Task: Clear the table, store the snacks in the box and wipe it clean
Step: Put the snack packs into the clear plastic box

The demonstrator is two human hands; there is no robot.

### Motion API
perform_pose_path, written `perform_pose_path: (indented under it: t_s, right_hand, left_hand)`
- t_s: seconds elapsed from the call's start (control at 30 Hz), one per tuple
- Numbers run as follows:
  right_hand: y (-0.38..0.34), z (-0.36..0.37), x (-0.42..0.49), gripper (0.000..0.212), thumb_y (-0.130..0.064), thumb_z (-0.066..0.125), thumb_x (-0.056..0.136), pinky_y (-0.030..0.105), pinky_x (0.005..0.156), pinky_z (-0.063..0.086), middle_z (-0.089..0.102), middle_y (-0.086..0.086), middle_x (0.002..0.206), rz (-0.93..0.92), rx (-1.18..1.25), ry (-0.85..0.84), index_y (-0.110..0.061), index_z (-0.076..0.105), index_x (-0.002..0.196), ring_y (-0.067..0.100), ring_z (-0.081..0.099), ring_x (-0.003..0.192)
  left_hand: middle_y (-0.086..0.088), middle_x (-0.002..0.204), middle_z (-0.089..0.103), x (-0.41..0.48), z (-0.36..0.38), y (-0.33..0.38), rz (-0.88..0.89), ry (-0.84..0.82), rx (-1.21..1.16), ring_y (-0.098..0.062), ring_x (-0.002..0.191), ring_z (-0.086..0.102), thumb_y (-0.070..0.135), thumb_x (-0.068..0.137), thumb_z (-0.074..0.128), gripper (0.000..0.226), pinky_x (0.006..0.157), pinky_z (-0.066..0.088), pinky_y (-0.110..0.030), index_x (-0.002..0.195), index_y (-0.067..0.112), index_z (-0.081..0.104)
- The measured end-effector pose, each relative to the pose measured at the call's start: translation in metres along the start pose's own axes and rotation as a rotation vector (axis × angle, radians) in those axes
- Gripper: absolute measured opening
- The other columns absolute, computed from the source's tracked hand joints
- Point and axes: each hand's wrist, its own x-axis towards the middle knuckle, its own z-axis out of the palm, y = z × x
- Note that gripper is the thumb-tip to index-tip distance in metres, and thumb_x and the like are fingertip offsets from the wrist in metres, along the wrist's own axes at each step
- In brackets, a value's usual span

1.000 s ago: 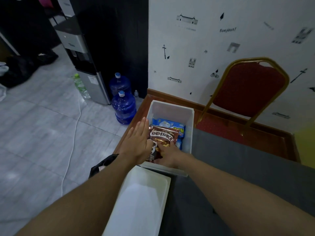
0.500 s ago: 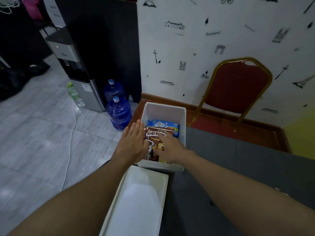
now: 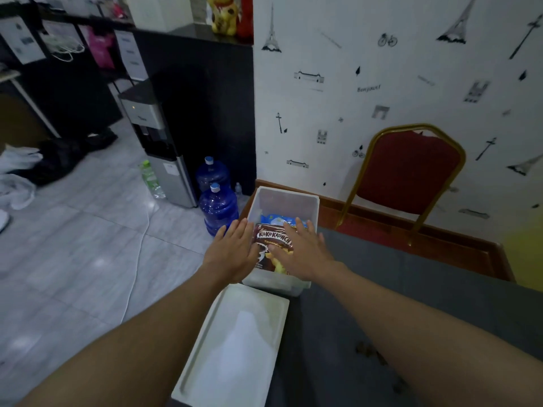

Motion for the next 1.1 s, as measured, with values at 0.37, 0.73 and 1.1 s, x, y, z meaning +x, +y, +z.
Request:
perform_pose_path:
  t_s: [0.37, 0.73, 1.1]
  right_hand:
    - [0.001, -0.006, -0.053, 0.063, -0.062, 0.042, 0.096, 0.049, 0.115, 0.027, 0.037, 0.005, 0.154, -0.138, 0.096, 0.154, -0.024, 0.039, 0.147, 0.030, 0.020, 0.145]
    - [-0.009, 0.059, -0.102, 0.050, -0.052, 0.057, 0.094, 0.035, 0.099, 0.045, 0.054, 0.000, 0.130, -0.131, 0.218, 0.187, -0.023, 0.055, 0.135, 0.018, 0.047, 0.119]
    - [-0.018, 0.165, -0.132, 0.054, -0.041, 0.062, 0.093, 0.034, 0.097, 0.047, 0.046, 0.001, 0.132, 0.202, 0.370, -0.019, -0.021, 0.045, 0.140, 0.021, 0.051, 0.119]
  left_hand:
    - [-0.005, 0.165, 0.006, -0.070, -0.005, 0.027, -0.108, -0.021, 0.004, -0.021, 0.152, 0.003, 0.047, 0.102, 0.014, 0.065, 0.124, 0.006, -0.043, 0.157, 0.015, 0.004]
    - [-0.004, 0.132, 0.056, -0.124, 0.038, 0.005, -0.094, 0.105, -0.054, -0.023, 0.114, 0.054, 0.041, 0.098, 0.034, 0.043, 0.101, 0.042, -0.041, 0.133, 0.019, 0.047]
    - [-0.006, 0.145, 0.040, -0.159, 0.118, -0.053, -0.278, -0.197, -0.223, -0.027, 0.121, 0.051, 0.023, 0.096, 0.049, 0.039, 0.096, 0.049, -0.044, 0.135, 0.017, 0.051]
